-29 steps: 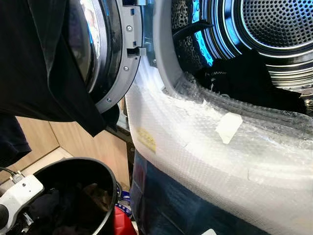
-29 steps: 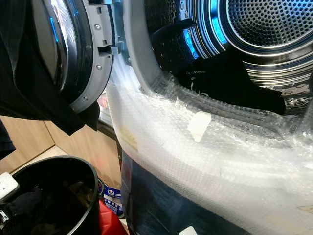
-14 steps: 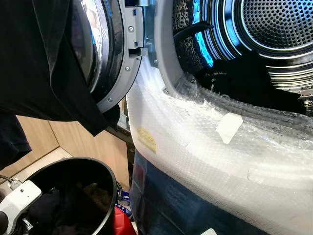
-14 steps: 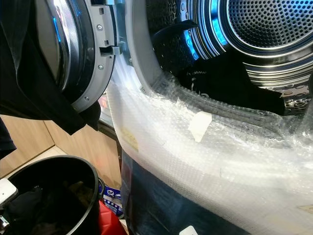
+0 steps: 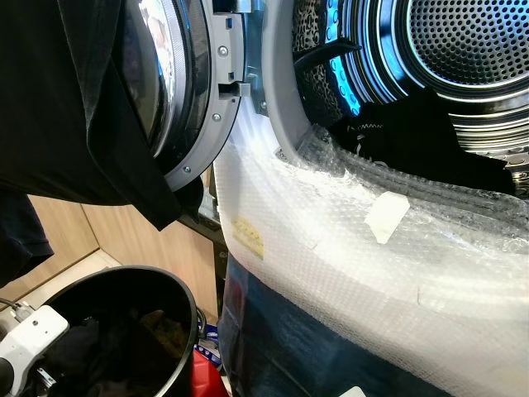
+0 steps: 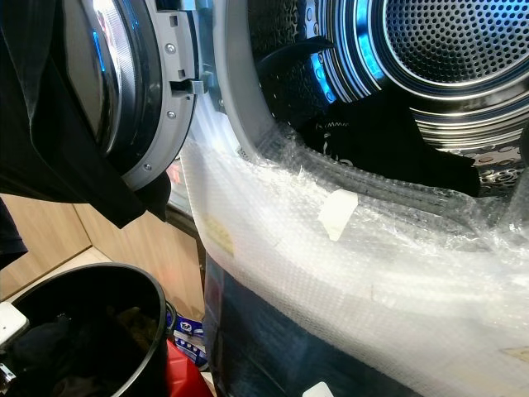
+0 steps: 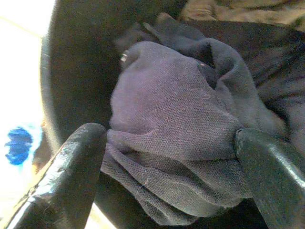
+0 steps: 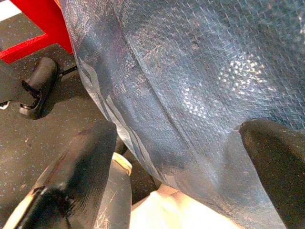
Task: Clothes washing
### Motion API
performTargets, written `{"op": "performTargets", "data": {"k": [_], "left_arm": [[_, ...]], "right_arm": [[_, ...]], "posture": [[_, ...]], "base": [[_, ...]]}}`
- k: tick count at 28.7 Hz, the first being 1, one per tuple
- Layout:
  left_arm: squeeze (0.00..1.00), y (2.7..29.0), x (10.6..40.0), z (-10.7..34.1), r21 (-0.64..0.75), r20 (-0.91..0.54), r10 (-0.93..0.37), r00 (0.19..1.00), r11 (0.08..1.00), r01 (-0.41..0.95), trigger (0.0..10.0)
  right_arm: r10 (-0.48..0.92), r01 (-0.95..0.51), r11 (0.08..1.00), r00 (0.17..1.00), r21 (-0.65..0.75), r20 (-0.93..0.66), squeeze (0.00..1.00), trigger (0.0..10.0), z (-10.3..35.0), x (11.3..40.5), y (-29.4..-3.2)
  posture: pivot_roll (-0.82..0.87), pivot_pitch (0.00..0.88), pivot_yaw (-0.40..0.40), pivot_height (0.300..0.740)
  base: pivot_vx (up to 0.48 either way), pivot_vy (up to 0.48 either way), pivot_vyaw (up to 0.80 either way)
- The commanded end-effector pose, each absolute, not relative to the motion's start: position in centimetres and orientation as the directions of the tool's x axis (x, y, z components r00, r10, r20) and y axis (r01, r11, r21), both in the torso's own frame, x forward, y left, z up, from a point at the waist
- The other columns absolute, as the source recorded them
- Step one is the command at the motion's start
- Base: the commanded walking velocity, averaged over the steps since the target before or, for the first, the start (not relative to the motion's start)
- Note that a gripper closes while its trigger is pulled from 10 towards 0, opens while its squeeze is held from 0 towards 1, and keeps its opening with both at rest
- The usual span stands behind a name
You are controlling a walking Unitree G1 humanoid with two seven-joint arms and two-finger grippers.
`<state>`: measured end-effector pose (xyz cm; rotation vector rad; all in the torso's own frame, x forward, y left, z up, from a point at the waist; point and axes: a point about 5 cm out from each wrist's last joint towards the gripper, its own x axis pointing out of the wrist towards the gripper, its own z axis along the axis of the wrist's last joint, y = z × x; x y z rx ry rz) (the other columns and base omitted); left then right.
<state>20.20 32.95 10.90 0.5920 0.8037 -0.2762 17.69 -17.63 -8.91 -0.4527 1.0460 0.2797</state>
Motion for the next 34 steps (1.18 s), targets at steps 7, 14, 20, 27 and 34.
{"op": "performTargets", "data": {"k": [7,14,20,27,34], "left_arm": [[0.0,33.2,20.2,10.2,0.422,-0.748,0.026,0.663,0.79,0.445,10.0],[0.0,32.8,20.3,9.8,0.412,-0.75,0.016,0.661,0.794,0.448,10.0],[0.0,33.2,20.1,9.1,0.416,-0.768,0.032,0.64,0.785,0.46,10.0],[0.0,32.5,20.3,8.0,0.354,-0.768,0.001,0.64,0.834,0.424,10.0],[0.0,32.3,20.4,7.6,0.32,-0.769,-0.018,0.638,0.854,0.41,10.0]], "right_arm": [[0.032,-0.428,0.88,0.49,-0.208,-0.871,0.0,10.0,-8.9,17.8,-17.2],[0.037,-0.428,0.879,0.5,-0.21,-0.865,0.0,10.0,-8.7,18.2,-17.2],[0.037,-0.428,0.879,0.503,-0.212,-0.863,0.0,10.0,-8.6,18.4,-17.1],[0.036,-0.439,0.872,0.502,-0.218,-0.864,0.0,10.0,-8.7,18.3,-17.2],[0.034,-0.441,0.871,0.493,-0.216,-0.87,0.0,10.0,-8.8,17.9,-17.3]], "posture": [[0.25,0.004,-0.015,0.74],[0.25,0.0,-0.016,0.74],[0.25,0.0,-0.013,0.74],[0.24,0.0,-0.012,0.74],[0.23,0.0,-0.012,0.74]], "base": [[0.0,0.0,0.0],[0.0,0.0,0.0],[0.0,0.0,0.0],[0.0,0.0,0.0],[0.0,0.0,0.0]]}}
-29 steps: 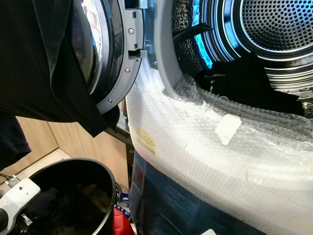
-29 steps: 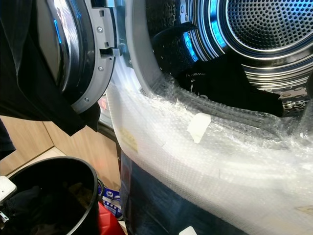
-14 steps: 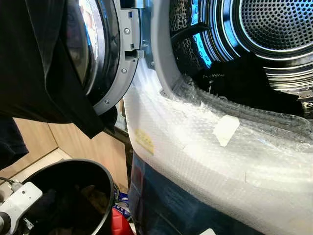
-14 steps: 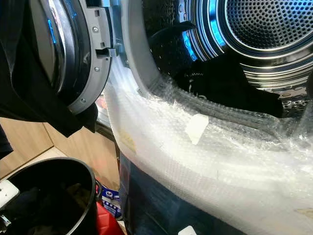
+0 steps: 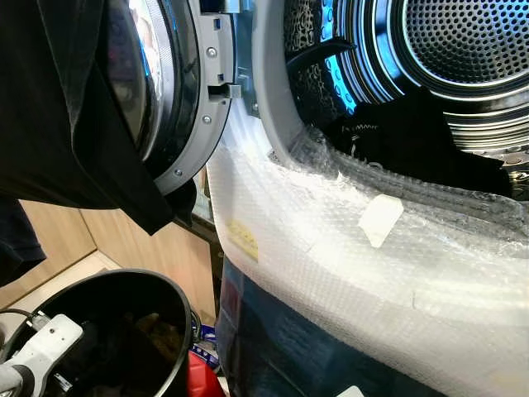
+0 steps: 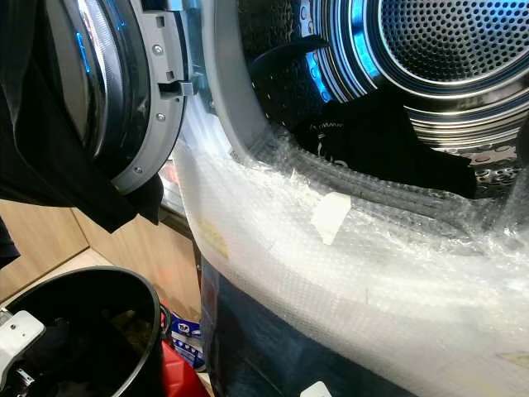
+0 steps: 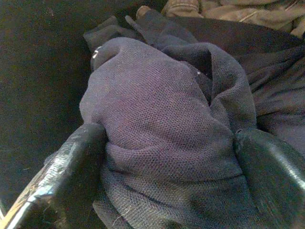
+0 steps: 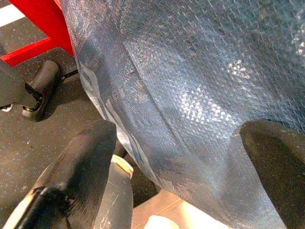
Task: Clothes washing
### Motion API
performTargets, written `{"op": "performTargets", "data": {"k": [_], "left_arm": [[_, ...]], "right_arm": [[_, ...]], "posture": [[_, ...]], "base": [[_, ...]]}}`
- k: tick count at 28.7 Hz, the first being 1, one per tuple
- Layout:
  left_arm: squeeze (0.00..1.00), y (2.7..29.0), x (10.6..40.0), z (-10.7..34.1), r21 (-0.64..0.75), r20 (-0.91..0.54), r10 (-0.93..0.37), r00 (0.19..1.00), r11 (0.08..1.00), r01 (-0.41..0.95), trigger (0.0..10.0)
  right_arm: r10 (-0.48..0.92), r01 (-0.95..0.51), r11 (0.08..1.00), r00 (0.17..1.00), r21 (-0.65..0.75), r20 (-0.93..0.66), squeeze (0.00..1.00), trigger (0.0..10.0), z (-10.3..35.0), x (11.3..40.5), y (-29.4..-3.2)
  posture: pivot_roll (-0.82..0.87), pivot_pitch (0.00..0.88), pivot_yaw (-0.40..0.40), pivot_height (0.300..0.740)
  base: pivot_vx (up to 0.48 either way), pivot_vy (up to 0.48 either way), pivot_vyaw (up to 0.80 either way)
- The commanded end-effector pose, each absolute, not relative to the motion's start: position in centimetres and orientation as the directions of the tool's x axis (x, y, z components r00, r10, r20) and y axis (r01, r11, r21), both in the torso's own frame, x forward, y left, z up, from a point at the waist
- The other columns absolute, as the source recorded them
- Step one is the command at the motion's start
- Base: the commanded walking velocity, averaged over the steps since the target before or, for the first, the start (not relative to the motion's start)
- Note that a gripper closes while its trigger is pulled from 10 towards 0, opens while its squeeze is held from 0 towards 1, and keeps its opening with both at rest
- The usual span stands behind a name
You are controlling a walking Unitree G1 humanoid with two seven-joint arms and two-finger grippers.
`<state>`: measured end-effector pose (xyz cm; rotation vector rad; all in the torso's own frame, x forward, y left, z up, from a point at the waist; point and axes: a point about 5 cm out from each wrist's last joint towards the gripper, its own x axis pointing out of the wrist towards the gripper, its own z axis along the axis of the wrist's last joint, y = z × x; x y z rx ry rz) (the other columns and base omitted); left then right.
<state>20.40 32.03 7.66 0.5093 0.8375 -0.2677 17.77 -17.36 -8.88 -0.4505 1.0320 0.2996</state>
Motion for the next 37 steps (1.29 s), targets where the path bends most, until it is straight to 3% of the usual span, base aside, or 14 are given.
{"op": "performTargets", "data": {"k": [1,7,8,9,18,33,37], "left_arm": [[0.0,32.3,20.4,7.6,0.32,-0.77,-0.017,0.638,0.854,0.409,10.0],[0.0,32.3,20.5,7.4,0.311,-0.771,-0.02,0.637,0.86,0.404,10.0],[0.0,32.2,20.5,7.4,0.308,-0.77,-0.024,0.637,0.861,0.405,1.6],[0.0,32.2,20.7,7.4,0.309,-0.769,-0.026,0.638,0.859,0.407,0.0],[0.0,32.1,21.1,7.3,0.315,-0.76,-0.018,0.65,0.864,0.392,0.0],[0.0,30.6,21.3,7.5,0.244,-0.74,-0.097,0.666,0.884,0.399,0.0],[0.0,30.0,20.9,7.5,0.219,-0.746,-0.128,0.654,0.879,0.423,0.0]], "right_arm": [[0.034,-0.442,0.871,0.492,-0.215,-0.87,0.0,10.0,-8.8,17.9,-17.3],[0.036,-0.445,0.87,0.49,-0.214,-0.871,0.0,10.0,-8.9,17.8,-17.3],[0.038,-0.446,0.869,0.491,-0.213,-0.871,0.0,10.0,-8.9,17.8,-17.3],[0.04,-0.448,0.868,0.491,-0.213,-0.87,0.0,10.0,-8.8,17.9,-17.2],[0.037,-0.435,0.876,0.494,-0.21,-0.869,0.0,10.0,-8.8,18.0,-17.1],[0.047,-0.471,0.857,0.474,-0.209,-0.879,0.0,10.0,-8.8,17.9,-17.5],[0.032,-0.423,0.882,0.496,-0.209,-0.868,0.0,10.0,-8.5,18.5,-17.6]], "posture": [[0.23,0.0,-0.013,0.74],[0.23,0.0,-0.009,0.74],[0.23,0.0,-0.009,0.74],[0.24,0.0,-0.01,0.74],[0.23,0.0,-0.006,0.74],[0.26,0.0,-0.024,0.74],[0.25,0.0,-0.016,0.74]], "base": [[0.0,0.0,0.0],[0.0,0.0,0.0],[0.0,0.0,0.0],[0.0,0.0,0.0],[0.0,0.0,0.0],[0.0,0.0,0.0],[0.0,0.0,0.0]]}}
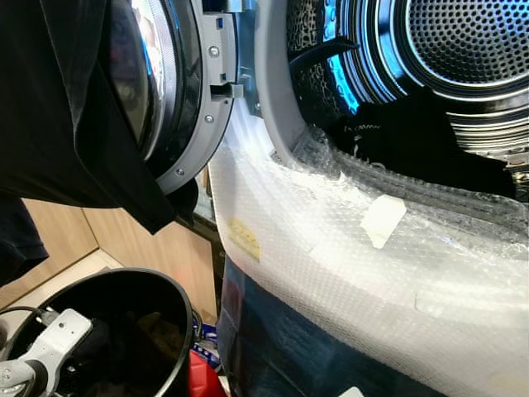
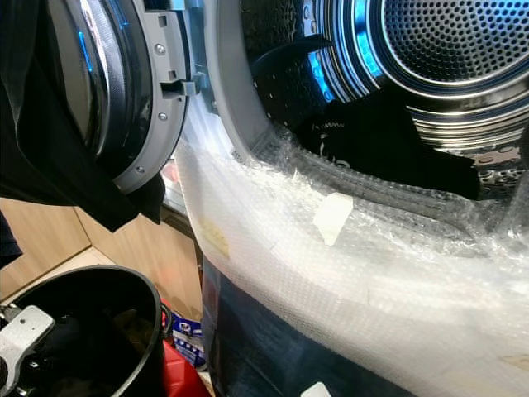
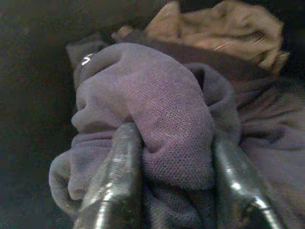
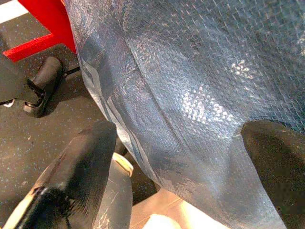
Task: Clothes washing
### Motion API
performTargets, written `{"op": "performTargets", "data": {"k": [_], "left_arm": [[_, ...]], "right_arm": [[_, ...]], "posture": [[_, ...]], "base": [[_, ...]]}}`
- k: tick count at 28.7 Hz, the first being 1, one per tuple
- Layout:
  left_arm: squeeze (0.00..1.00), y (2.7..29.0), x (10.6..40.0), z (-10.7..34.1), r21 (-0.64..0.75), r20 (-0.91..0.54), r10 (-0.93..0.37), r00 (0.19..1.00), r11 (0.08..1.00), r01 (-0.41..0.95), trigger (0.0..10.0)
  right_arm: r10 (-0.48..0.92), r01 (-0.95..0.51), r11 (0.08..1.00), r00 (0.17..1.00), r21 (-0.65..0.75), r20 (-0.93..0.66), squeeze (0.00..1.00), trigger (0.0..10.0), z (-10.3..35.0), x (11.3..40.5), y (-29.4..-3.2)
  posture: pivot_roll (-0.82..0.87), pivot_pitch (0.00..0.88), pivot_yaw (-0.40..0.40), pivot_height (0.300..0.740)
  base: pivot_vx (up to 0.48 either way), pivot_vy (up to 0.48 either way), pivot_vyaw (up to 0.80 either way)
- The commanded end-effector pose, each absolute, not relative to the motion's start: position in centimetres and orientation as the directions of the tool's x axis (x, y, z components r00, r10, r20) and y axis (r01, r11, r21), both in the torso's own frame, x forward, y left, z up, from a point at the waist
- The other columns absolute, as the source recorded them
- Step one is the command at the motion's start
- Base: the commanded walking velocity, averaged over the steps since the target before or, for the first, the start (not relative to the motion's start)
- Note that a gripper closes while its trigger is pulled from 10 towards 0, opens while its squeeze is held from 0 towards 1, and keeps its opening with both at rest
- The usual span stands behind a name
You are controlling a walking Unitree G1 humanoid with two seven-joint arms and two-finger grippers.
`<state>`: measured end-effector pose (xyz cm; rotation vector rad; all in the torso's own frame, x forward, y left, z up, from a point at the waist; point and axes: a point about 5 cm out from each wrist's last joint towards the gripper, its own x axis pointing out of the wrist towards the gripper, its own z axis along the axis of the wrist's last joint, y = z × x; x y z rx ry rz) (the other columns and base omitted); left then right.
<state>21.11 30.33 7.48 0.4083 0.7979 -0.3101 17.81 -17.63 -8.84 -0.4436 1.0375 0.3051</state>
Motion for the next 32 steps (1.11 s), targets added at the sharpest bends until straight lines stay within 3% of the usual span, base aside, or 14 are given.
{"op": "performTargets", "data": {"k": [1,12,19,26,29,32], "left_arm": [[0.0,30.1,20.9,7.5,0.221,-0.746,-0.126,0.653,0.879,0.422,0.0],[0.0,30.8,20.8,8.9,0.22,-0.728,-0.109,0.676,0.898,0.381,0.0],[0.0,31.8,21.7,13.6,0.323,-0.665,-0.082,0.742,0.864,0.385,0.0],[0.0,27.8,23.5,18.8,0.317,-0.484,-0.333,0.809,0.796,0.517,0.0],[0.0,24.4,25.2,21.0,0.274,-0.382,-0.499,0.778,0.743,0.61,0.0],[0.0,23.0,26.1,22.0,0.299,-0.346,-0.554,0.758,0.7,0.648,0.0]], "right_arm": [[0.034,-0.425,0.881,0.497,-0.208,-0.867,0.0,10.0,-8.5,18.5,-17.6],[0.047,-0.432,0.879,0.498,-0.201,-0.866,0.0,10.0,-8.5,18.6,-17.2],[0.039,-0.433,0.877,0.495,-0.207,-0.868,0.0,10.0,-8.5,18.6,-17.4],[0.044,-0.428,0.88,0.505,-0.206,-0.862,0.0,10.0,-8.4,18.9,-16.9],[0.055,-0.434,0.879,0.506,-0.199,-0.861,0.0,10.0,-8.4,19.0,-16.6],[0.05,-0.421,0.886,0.508,-0.197,-0.86,0.0,10.0,-8.4,18.9,-16.6]], "posture": [[0.25,0.0,-0.017,0.74],[0.27,0.0,-0.021,0.74],[0.28,0.0,-0.025,0.74],[0.29,0.0,-0.019,0.74],[0.28,0.0,-0.013,0.74],[0.28,0.0,-0.01,0.74]], "base": [[0.0,0.0,0.0],[0.0,0.0,0.0],[0.0,0.0,0.0],[0.0,0.0,0.0],[0.0,0.0,0.0],[0.0,0.0,0.0]]}}
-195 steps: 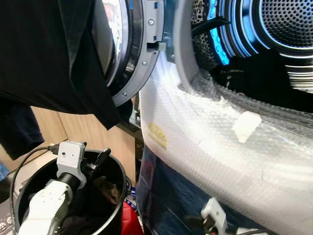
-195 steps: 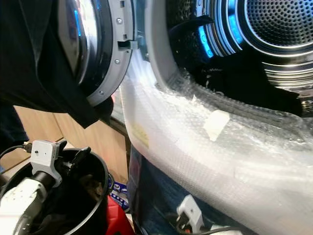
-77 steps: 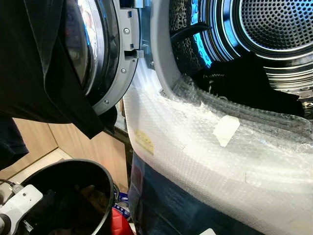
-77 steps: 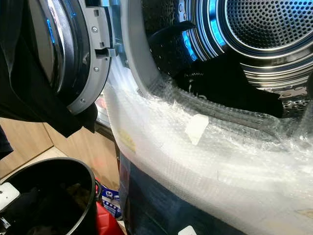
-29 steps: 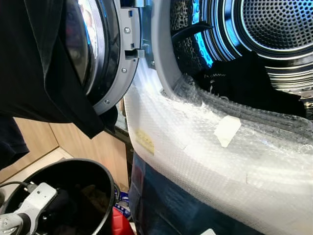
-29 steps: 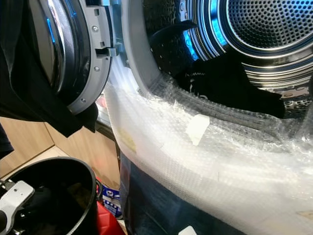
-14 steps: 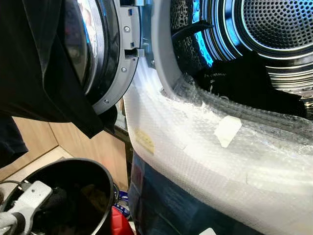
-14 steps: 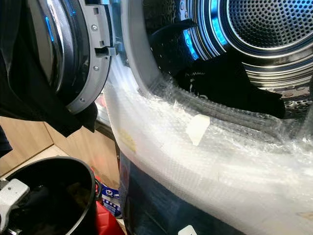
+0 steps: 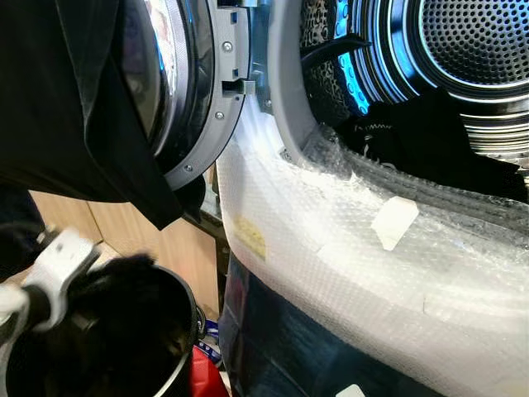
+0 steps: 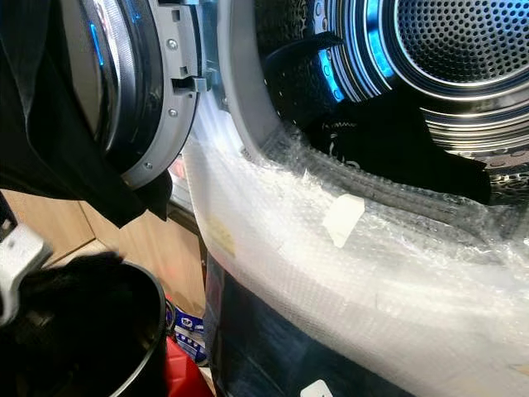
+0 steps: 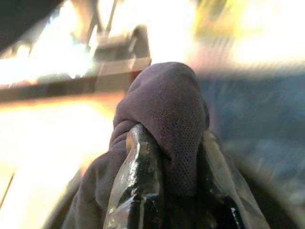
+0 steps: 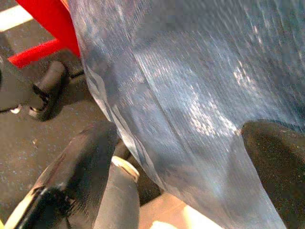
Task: Clothes washing
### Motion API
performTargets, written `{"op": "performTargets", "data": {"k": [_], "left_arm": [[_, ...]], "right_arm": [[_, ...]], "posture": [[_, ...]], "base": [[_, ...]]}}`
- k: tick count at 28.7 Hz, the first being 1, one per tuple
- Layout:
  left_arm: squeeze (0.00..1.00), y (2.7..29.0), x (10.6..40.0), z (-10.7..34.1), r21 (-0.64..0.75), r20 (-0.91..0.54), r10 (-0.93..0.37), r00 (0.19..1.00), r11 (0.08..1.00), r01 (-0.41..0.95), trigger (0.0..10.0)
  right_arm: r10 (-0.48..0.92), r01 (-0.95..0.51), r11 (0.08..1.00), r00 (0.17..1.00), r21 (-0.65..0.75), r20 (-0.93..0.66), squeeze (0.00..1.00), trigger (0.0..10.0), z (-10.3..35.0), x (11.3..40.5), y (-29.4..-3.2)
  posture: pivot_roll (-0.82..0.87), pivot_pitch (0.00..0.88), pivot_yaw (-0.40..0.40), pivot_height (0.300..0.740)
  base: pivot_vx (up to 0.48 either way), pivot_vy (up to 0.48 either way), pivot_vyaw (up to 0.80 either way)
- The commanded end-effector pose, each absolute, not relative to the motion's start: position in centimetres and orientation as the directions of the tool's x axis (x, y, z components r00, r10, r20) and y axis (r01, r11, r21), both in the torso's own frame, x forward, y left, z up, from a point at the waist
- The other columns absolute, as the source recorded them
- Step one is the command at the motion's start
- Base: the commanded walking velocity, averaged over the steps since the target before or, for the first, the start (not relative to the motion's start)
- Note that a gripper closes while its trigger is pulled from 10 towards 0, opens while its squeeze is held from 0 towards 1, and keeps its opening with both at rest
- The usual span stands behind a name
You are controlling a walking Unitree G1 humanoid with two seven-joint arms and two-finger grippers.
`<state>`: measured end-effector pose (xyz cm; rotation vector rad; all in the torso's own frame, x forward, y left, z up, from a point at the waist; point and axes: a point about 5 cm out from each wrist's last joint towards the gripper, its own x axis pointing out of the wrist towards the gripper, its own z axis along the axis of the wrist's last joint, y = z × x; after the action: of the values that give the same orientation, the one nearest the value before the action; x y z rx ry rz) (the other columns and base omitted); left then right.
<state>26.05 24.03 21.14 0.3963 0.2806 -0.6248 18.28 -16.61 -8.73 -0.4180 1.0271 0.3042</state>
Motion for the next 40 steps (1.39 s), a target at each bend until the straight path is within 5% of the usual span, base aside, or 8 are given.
{"op": "performTargets", "data": {"k": [1,10,12,16,23,26,29,40], "left_arm": [[0.0,22.2,26.5,22.5,0.294,-0.325,-0.589,0.74,0.681,0.67,0.0],[0.0,14.5,28.2,22.8,0.202,-0.26,-0.85,0.457,0.415,0.887,0.0],[0.0,10.5,27.7,22.1,0.135,-0.224,-0.927,0.3,0.276,0.952,0.0],[0.0,6.7,26.2,21.4,0.068,-0.192,-0.974,0.116,0.105,0.992,0.0],[0.0,4.5,24.4,20.3,0.004,-0.181,-0.982,-0.059,-0.061,0.998,0.0],[0.0,4.9,23.8,19.8,-0.018,-0.205,-0.975,-0.087,-0.085,0.996,0.0],[0.0,7.7,24.2,18.0,-0.07,-0.293,-0.956,-0.017,0.004,0.998,0.0],[0.0,11.5,23.4,14.1,-0.115,-0.435,-0.89,0.138,0.208,0.971,0.0]], "right_arm": [[0.048,-0.419,0.887,0.505,-0.196,-0.862,0.0,10.0,-8.4,18.9,-16.6],[0.041,-0.416,0.888,0.497,-0.196,-0.867,0.0,10.0,-8.6,18.4,-17.0],[0.053,-0.449,0.871,0.493,-0.201,-0.868,0.0,10.0,-8.7,18.3,-17.0],[0.045,-0.422,0.885,0.494,-0.194,-0.868,0.0,10.0,-8.7,18.1,-17.2],[0.043,-0.423,0.884,0.495,-0.198,-0.868,0.0,10.0,-8.6,18.3,-17.8],[0.054,-0.431,0.883,0.492,-0.188,-0.869,0.0,10.0,-8.6,18.3,-17.8],[0.043,-0.42,0.883,0.513,-0.207,-0.858,0.0,10.0,-8.3,18.8,-18.3],[0.138,-0.472,0.868,0.524,-0.152,-0.841,0.0,10.0,-7.7,19.5,-18.2]], "posture": [[0.28,0.0,-0.009,0.74],[0.25,0.0,0.001,0.74],[0.23,0.0,0.006,0.74],[0.22,0.0,-0.007,0.74],[0.21,0.0,-0.011,0.74],[0.22,0.0,-0.008,0.74],[0.22,0.0,-0.005,0.74],[0.22,0.013,-0.021,0.74]], "base": [[0.0,0.0,0.0],[0.0,0.0,0.0],[0.0,0.0,0.0],[0.0,0.0,0.0],[0.0,0.0,0.0],[0.0,0.0,0.0],[0.0,0.0,0.0],[0.0,0.0,0.0]]}}
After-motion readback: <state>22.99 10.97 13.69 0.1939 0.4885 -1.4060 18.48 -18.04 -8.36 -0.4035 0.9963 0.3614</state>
